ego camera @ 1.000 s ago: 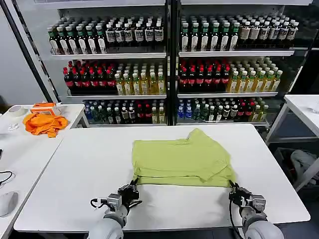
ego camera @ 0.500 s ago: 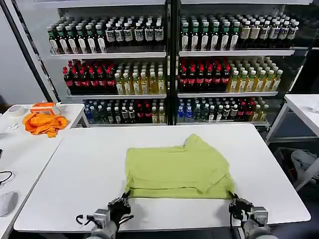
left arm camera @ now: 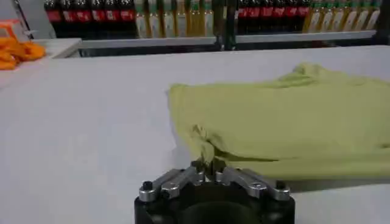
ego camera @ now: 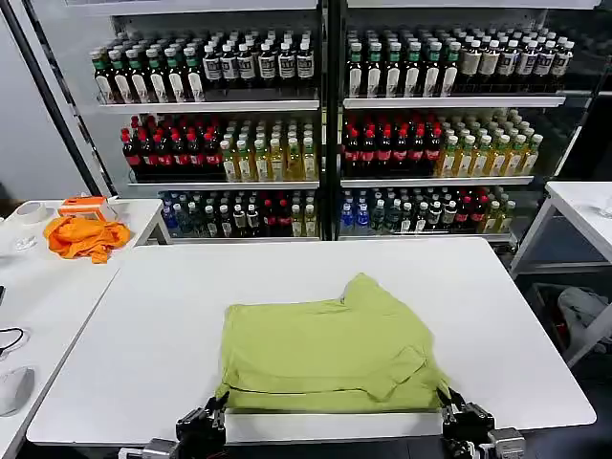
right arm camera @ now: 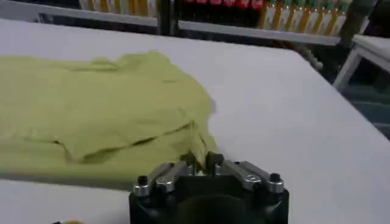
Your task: Fold and organize the clothes.
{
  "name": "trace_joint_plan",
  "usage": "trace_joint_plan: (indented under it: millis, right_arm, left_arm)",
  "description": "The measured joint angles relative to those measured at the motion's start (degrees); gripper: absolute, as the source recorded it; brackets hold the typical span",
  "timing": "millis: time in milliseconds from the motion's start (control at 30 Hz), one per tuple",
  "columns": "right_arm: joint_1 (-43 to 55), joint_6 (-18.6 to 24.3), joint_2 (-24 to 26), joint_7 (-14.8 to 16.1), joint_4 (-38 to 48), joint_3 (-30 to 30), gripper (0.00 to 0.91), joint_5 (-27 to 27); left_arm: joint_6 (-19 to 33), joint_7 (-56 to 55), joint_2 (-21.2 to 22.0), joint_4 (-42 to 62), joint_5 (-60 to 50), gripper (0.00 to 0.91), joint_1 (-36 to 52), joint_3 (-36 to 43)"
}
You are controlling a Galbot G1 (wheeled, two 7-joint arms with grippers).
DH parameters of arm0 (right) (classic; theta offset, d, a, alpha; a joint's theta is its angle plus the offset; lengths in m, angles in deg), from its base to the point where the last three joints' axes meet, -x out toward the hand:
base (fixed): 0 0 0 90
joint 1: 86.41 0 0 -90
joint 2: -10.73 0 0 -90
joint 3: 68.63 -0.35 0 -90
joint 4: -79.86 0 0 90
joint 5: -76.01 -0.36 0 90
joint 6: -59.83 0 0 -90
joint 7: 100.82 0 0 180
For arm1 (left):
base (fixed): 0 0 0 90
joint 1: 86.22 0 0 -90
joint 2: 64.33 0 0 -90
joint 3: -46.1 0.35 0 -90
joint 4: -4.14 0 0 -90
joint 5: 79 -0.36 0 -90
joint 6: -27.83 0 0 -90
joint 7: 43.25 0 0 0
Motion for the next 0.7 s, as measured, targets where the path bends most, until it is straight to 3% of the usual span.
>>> trace_joint_plan:
  millis: [300, 700]
  right_arm:
    - [7.8, -0.5, 3.3, -1.3, 2.1, 0.4, 0.907, -4.7]
    - [33.7, -2.7, 2.6, -4.4, 17.9, 14.0, 0.907, -11.3]
  left_arm:
    - [-0.4, -0.9, -2.6, -1.6, 1.1, 0.907, 0.9, -4.3]
    - [-2.5, -1.0, -7.0, 8.1, 9.0, 0.907, 15.6, -2.1]
